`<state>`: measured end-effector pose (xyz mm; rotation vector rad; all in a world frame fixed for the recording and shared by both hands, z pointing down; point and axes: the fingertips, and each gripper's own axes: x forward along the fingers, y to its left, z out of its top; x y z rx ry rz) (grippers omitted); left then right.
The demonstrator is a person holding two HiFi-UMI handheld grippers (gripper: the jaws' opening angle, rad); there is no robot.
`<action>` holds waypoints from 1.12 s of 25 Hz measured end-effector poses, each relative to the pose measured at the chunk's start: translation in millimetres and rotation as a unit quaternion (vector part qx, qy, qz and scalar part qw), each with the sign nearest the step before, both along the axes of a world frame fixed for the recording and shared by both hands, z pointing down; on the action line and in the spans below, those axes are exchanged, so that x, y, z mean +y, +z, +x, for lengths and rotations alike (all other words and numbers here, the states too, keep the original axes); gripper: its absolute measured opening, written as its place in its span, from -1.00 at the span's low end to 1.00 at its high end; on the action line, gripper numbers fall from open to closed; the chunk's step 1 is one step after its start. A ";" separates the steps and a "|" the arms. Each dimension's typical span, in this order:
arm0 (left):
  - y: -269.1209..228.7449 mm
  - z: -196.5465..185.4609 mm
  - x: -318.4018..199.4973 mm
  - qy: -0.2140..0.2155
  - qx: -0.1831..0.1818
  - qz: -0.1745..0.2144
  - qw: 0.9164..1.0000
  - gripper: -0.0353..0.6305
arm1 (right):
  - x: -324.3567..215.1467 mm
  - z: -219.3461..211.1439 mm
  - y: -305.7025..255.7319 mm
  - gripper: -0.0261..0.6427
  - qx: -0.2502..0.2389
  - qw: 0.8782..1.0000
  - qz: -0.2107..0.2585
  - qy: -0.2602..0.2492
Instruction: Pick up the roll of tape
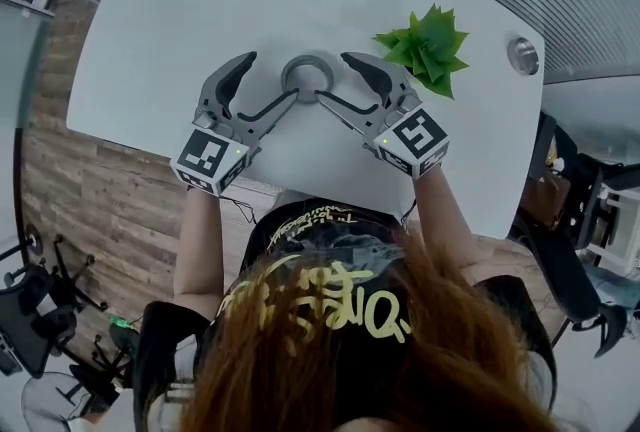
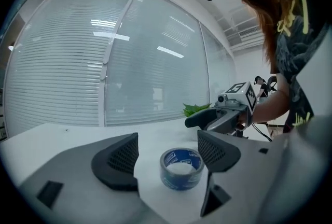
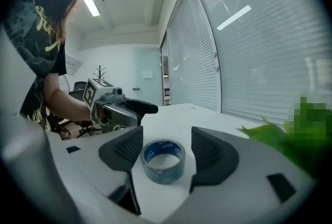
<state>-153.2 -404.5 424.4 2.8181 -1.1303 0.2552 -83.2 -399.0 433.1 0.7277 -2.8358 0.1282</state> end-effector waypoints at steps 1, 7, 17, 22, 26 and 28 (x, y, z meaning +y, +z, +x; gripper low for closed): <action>7.4 1.3 2.6 0.007 -0.010 -0.005 1.000 0.18 | 1.3 -0.2 8.0 -0.09 0.005 1.000 -0.008 -0.006; 52.5 13.0 20.3 0.068 -0.075 -0.047 0.994 0.29 | 15.6 -0.8 54.9 0.02 0.064 0.995 -0.045 -0.057; 89.0 19.9 9.9 0.092 -0.169 -0.070 0.979 0.28 | 10.9 -13.0 79.7 0.02 0.109 0.990 -0.064 -0.069; 102.0 31.5 12.3 0.122 -0.194 -0.103 0.968 0.14 | 8.3 -12.9 83.1 0.02 0.124 0.989 -0.055 -0.054; 103.4 31.8 11.1 0.126 -0.192 -0.109 0.967 0.14 | 7.7 -12.0 84.0 0.02 0.127 0.990 -0.042 -0.048; 102.5 31.6 10.0 0.125 -0.193 -0.105 0.968 0.13 | 6.3 -12.1 83.3 0.02 0.126 0.990 -0.039 -0.045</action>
